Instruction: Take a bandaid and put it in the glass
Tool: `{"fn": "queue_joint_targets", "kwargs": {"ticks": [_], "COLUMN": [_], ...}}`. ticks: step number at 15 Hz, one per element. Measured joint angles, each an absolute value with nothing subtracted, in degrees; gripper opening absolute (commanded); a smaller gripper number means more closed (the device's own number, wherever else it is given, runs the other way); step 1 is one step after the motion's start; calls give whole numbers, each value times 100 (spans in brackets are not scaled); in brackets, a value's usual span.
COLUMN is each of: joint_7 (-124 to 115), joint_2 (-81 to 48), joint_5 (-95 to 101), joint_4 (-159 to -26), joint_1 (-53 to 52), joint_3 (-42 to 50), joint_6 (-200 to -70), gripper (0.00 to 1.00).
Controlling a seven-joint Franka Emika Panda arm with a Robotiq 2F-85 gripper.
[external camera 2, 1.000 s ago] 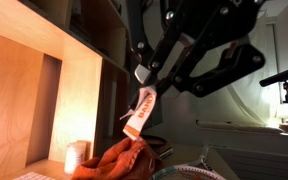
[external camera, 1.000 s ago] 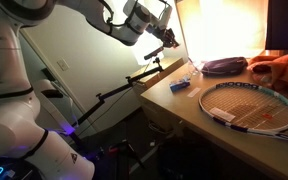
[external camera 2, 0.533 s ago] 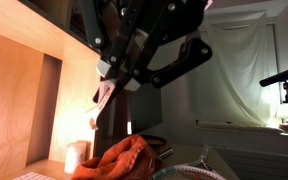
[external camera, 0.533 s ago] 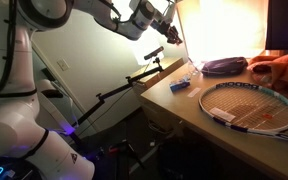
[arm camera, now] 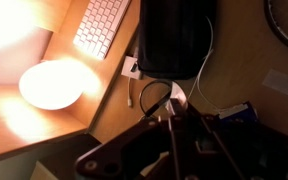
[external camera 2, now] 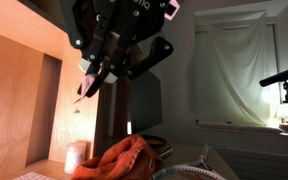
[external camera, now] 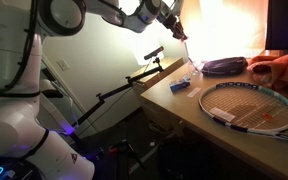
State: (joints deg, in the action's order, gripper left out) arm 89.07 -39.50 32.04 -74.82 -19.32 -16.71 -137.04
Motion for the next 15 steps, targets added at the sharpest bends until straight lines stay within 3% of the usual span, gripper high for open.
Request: {"fn": "queue_joint_targets", "kwargs": {"ticks": [15], "joint_7": [10446], "joint_2": [-5910], "joint_5": [2983], "joint_4": [-4612], "joint_1": [-2531], "joint_3": [-1671], "joint_6": [-12441], "gripper": [1]}}
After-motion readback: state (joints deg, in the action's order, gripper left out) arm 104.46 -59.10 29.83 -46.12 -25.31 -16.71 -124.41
